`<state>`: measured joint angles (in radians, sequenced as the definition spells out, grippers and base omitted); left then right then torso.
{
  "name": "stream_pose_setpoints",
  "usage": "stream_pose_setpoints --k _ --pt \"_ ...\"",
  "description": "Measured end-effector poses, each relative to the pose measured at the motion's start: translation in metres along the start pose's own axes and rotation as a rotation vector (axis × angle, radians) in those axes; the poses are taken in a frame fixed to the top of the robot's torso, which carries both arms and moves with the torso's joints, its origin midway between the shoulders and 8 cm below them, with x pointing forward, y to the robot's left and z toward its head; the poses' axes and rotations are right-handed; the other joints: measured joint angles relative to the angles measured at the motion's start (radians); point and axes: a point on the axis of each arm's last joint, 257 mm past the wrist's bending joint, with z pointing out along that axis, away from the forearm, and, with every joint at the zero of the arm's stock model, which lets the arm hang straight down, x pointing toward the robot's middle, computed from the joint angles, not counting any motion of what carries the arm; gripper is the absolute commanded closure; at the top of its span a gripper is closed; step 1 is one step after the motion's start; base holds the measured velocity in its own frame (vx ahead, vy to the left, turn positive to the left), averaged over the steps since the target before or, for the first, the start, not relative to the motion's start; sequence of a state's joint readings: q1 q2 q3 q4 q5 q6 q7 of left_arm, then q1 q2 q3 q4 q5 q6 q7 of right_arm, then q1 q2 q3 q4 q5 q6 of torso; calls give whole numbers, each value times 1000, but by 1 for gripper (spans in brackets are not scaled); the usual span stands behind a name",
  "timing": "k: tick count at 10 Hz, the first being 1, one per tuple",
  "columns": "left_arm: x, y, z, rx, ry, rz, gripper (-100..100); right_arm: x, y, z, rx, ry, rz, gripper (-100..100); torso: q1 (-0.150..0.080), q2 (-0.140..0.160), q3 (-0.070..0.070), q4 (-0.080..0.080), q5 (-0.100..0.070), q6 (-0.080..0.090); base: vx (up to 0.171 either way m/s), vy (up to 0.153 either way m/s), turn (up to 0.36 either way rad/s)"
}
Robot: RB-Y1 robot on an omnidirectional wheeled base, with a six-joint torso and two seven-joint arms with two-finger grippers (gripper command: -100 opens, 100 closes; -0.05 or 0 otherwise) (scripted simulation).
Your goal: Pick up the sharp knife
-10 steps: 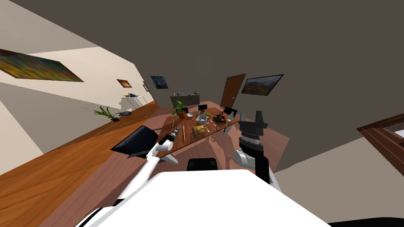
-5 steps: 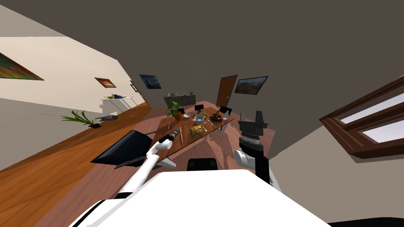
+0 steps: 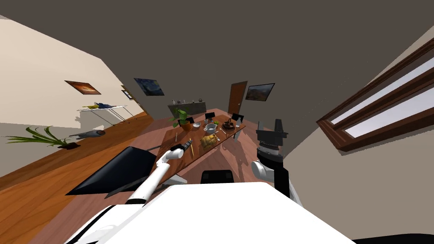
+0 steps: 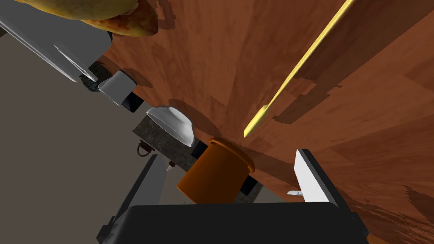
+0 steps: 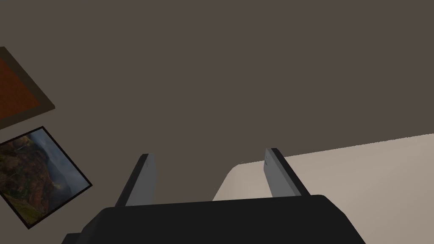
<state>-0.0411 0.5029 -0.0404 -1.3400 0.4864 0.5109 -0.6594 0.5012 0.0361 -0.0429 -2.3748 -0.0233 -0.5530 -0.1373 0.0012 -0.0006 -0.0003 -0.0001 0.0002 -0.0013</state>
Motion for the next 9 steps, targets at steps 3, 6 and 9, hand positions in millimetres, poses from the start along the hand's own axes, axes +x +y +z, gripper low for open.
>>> stream_pose_setpoints --k 3,6,9 --pt "1 27 4 -80 42 18 -100 0 0 0 0 0 0 0 -1 0 0 0 0 0 -10 12 -133" --pt "0 54 7 -165 91 38 -100 0 0 0 0 0 0 0 0 0 0 0 0 -1 -13 17 -205" --pt "-5 84 8 -255 141 53 -100 0 0 0 0 0 0 0 0 0 0 0 0 0 -14 16 -146"
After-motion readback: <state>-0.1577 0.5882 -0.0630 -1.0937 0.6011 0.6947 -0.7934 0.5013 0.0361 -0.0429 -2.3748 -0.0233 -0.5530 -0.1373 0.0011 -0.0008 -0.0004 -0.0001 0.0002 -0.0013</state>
